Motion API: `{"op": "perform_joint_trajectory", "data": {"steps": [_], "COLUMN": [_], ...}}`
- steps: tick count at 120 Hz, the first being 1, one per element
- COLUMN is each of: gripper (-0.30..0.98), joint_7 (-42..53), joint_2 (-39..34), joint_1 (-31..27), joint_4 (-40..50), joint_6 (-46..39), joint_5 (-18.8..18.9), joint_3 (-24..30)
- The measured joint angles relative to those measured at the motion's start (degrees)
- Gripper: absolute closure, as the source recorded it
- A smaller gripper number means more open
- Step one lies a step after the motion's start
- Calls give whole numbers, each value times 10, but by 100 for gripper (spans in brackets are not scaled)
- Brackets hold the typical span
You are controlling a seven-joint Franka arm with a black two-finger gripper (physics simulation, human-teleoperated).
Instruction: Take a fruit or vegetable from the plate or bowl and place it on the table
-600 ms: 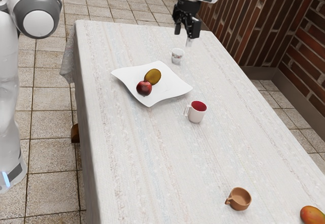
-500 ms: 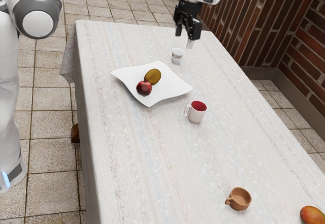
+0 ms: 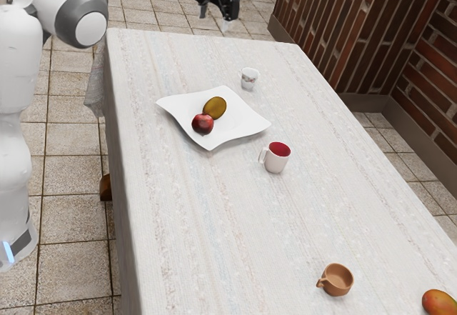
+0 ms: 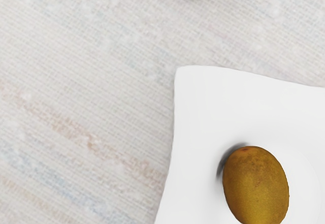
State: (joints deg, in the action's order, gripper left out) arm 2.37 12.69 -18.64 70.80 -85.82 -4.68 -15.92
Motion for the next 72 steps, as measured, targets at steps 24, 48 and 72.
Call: {"op": "perform_joint_trajectory", "data": {"steps": [24, 48, 72], "gripper": [0, 0, 0], "joint_7": [1, 2, -1], "joint_2": [-6, -95, -97], "joint_1": [1, 28, 77], "joint_4": [46, 227, 259], "joint_6": [-3, -56, -94], "joint_5": [-5, -4, 0], "joint_3": [-9, -12, -12]}}
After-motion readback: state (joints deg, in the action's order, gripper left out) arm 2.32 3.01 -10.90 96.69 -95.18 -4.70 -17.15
